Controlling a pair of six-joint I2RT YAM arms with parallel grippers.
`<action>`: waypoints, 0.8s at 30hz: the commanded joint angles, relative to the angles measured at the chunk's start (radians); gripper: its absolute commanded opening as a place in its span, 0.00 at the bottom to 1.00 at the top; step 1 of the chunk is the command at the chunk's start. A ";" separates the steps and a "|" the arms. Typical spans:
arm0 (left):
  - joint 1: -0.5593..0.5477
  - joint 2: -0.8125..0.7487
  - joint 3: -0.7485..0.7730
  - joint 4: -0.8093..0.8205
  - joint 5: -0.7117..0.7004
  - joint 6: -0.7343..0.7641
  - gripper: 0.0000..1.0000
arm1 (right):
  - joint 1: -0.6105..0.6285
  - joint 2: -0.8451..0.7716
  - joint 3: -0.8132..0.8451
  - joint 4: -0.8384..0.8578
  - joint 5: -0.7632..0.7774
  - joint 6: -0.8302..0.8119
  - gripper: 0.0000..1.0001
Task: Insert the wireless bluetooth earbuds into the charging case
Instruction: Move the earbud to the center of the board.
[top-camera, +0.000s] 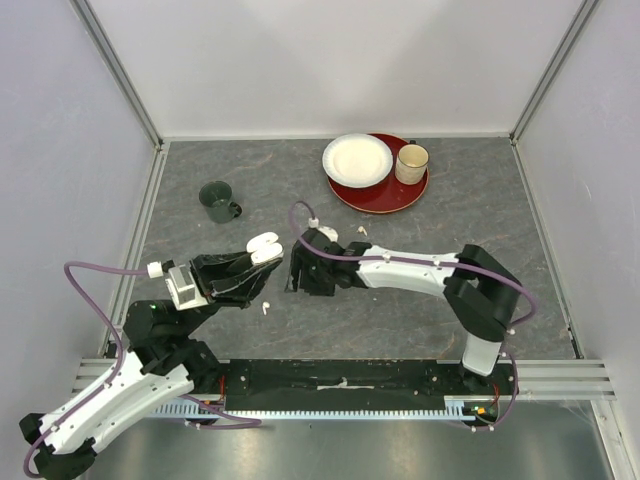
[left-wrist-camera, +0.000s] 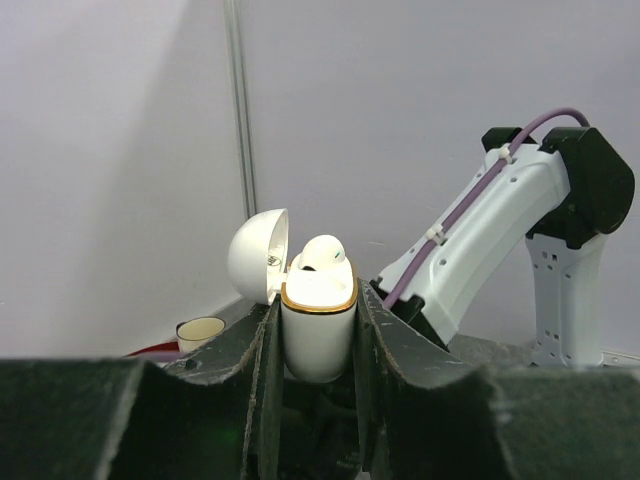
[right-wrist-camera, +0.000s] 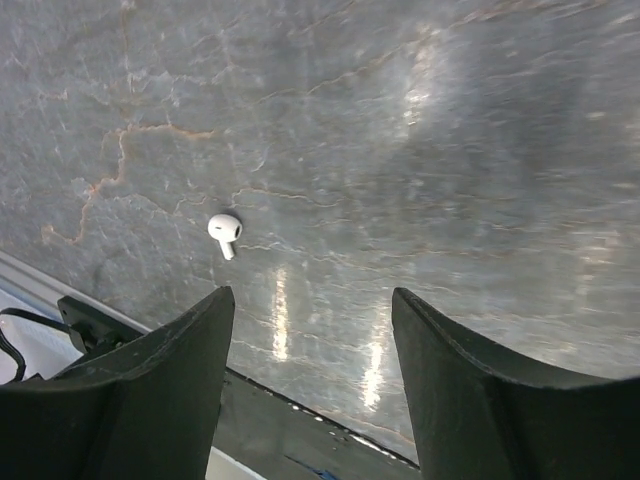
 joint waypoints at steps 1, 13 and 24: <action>0.003 0.000 0.051 -0.012 0.008 0.050 0.02 | 0.032 0.089 0.111 0.042 -0.032 0.045 0.70; 0.003 0.000 0.068 -0.020 0.013 0.058 0.02 | 0.081 0.237 0.256 0.009 -0.033 0.090 0.66; 0.003 -0.018 0.060 -0.023 0.005 0.052 0.02 | 0.118 0.310 0.349 -0.044 0.011 0.099 0.61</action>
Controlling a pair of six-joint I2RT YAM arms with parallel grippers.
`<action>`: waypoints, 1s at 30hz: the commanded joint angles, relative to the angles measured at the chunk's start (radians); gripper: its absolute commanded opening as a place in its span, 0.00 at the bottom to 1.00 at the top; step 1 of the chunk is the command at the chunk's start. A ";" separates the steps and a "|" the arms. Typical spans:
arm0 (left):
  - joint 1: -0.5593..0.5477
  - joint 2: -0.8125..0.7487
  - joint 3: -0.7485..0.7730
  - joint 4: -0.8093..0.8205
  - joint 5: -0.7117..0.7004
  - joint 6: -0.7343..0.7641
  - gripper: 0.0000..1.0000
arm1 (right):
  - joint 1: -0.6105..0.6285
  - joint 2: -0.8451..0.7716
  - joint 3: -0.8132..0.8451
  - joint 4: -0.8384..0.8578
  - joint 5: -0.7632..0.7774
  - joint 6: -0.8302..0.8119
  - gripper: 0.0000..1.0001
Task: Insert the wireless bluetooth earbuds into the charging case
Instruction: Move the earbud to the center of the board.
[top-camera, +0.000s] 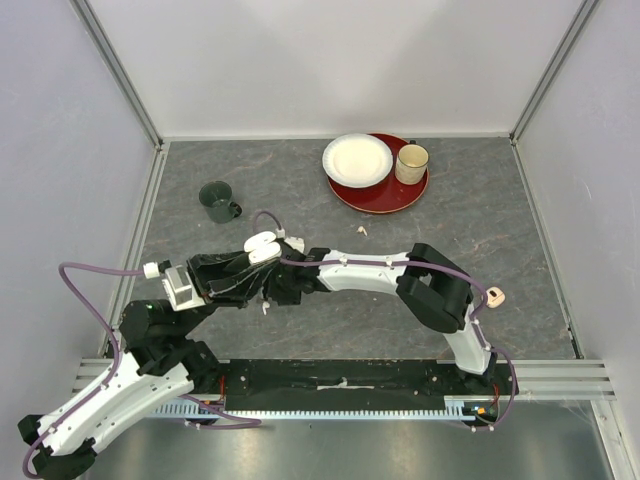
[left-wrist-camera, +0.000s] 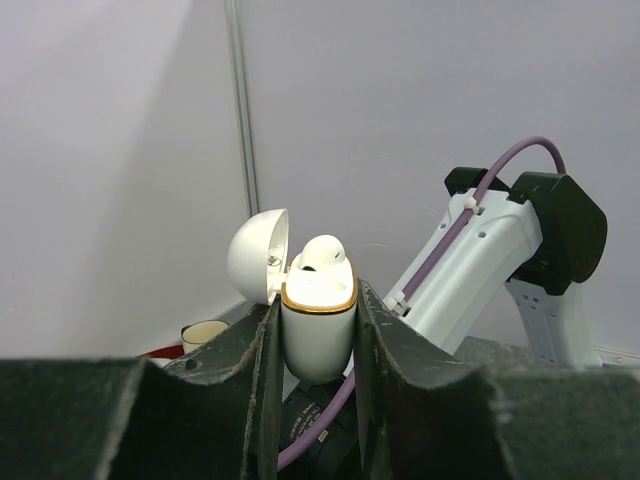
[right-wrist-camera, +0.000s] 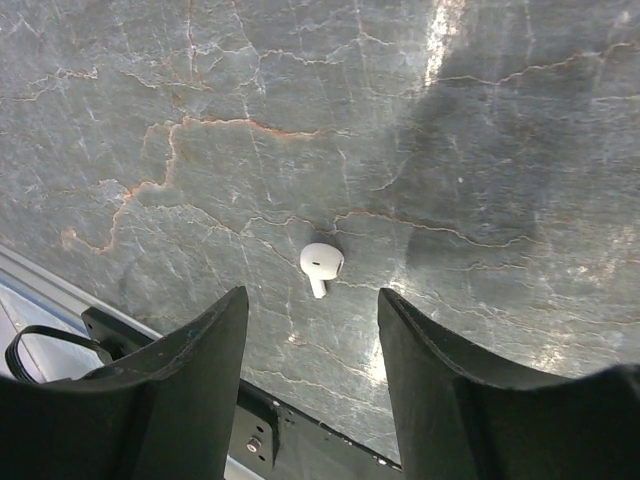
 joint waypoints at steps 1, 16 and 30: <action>0.001 -0.016 0.027 0.011 0.002 0.035 0.02 | 0.017 0.029 0.070 -0.028 0.041 0.014 0.61; 0.003 -0.043 0.010 0.013 -0.014 0.032 0.02 | 0.037 0.087 0.120 -0.074 0.113 0.030 0.49; 0.003 -0.069 -0.012 0.011 -0.037 0.032 0.02 | 0.048 0.129 0.146 -0.101 0.128 0.028 0.40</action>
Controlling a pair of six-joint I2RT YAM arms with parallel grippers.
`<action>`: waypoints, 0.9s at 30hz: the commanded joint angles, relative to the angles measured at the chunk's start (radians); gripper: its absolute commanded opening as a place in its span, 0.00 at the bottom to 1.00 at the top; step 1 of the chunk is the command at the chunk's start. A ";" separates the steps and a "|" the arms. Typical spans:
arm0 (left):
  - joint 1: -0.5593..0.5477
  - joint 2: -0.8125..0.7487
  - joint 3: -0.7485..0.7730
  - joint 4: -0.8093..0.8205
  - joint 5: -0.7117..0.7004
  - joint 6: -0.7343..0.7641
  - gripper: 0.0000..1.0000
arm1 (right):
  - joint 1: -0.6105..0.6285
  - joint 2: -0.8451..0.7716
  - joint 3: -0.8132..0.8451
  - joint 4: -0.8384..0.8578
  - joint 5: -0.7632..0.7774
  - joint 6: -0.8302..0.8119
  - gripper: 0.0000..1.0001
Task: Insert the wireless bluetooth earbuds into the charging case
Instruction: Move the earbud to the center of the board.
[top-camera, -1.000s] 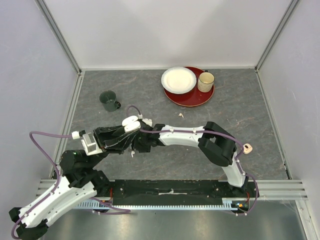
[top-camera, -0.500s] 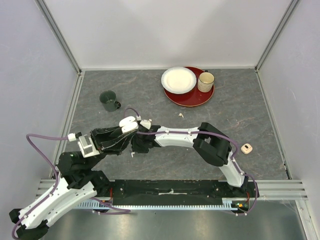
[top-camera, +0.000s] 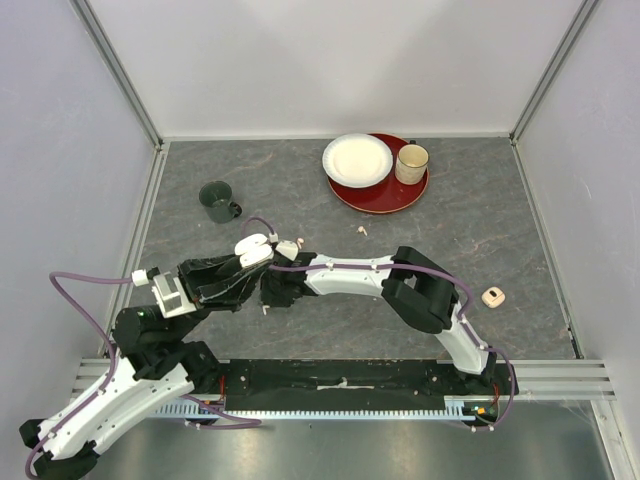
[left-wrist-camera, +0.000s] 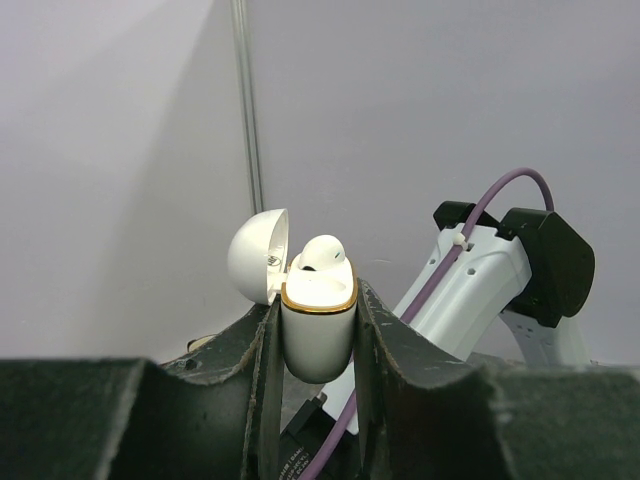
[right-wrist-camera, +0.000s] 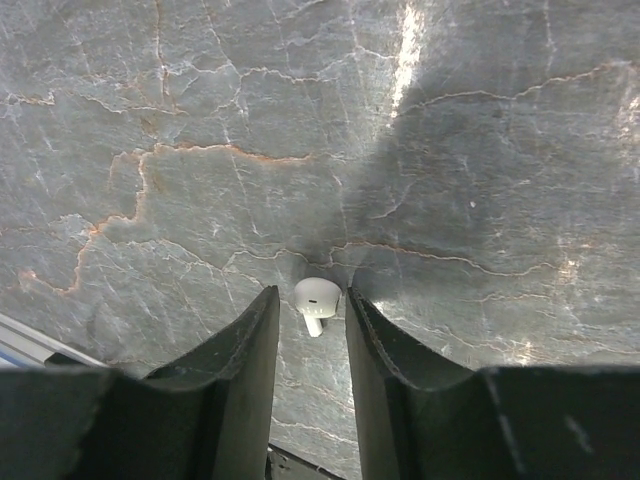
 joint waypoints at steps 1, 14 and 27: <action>0.003 -0.006 0.000 0.013 -0.025 0.032 0.02 | 0.006 0.035 0.040 -0.036 0.032 0.010 0.38; 0.003 -0.009 -0.005 0.014 -0.027 0.026 0.02 | 0.012 0.055 0.051 -0.066 0.056 -0.004 0.32; 0.003 0.004 -0.003 0.018 -0.028 0.021 0.02 | 0.020 -0.025 -0.006 -0.085 0.168 -0.064 0.18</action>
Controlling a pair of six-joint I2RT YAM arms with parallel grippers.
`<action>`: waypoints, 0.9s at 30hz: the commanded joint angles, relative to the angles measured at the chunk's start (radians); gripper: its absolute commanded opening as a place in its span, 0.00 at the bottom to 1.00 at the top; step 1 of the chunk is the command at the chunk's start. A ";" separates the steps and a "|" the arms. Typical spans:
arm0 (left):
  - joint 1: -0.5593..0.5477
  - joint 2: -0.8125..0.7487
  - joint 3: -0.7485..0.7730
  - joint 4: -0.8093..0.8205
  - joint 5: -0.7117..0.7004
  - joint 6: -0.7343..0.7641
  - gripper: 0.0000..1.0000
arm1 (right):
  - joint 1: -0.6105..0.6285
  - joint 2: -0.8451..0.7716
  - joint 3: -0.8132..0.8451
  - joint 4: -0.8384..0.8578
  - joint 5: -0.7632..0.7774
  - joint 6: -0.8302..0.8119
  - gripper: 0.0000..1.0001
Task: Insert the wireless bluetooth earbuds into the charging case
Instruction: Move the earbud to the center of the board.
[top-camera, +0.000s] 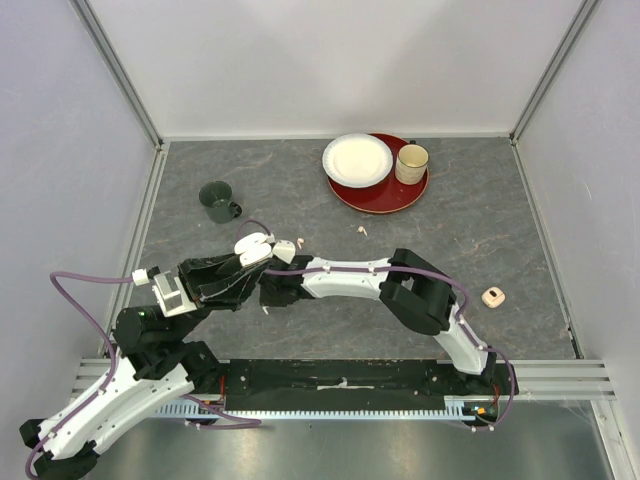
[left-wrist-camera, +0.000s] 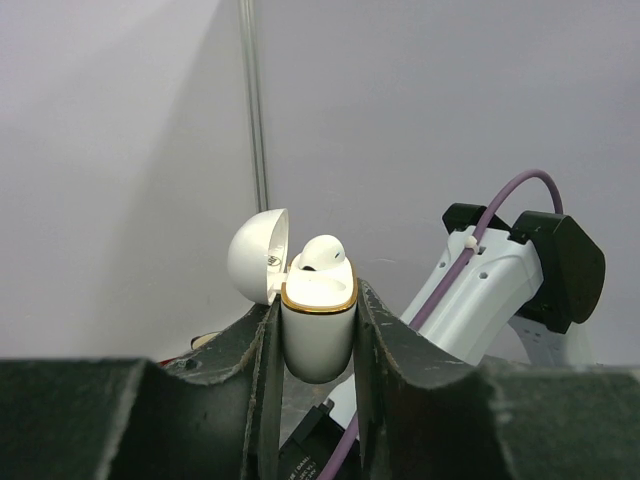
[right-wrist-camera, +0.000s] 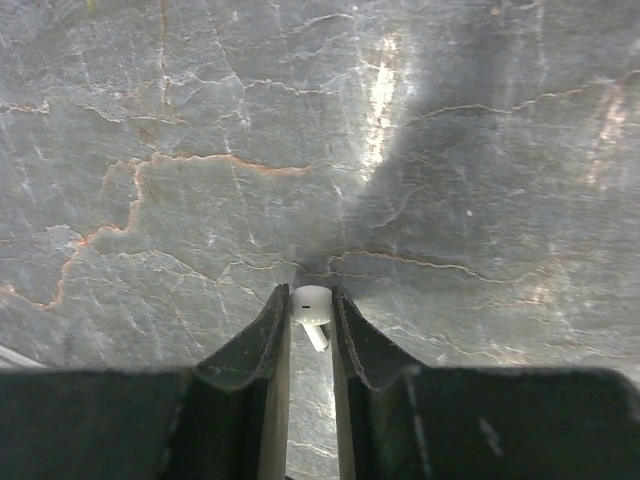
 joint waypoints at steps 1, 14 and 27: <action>0.003 0.002 0.002 0.018 -0.012 0.020 0.02 | 0.003 -0.060 -0.046 -0.061 0.128 -0.050 0.17; 0.003 0.003 -0.001 0.006 -0.017 0.018 0.02 | -0.113 -0.413 -0.450 -0.042 0.255 -0.072 0.15; 0.001 0.074 -0.058 0.075 -0.020 -0.036 0.02 | -0.259 -0.798 -0.874 -0.035 0.265 -0.043 0.17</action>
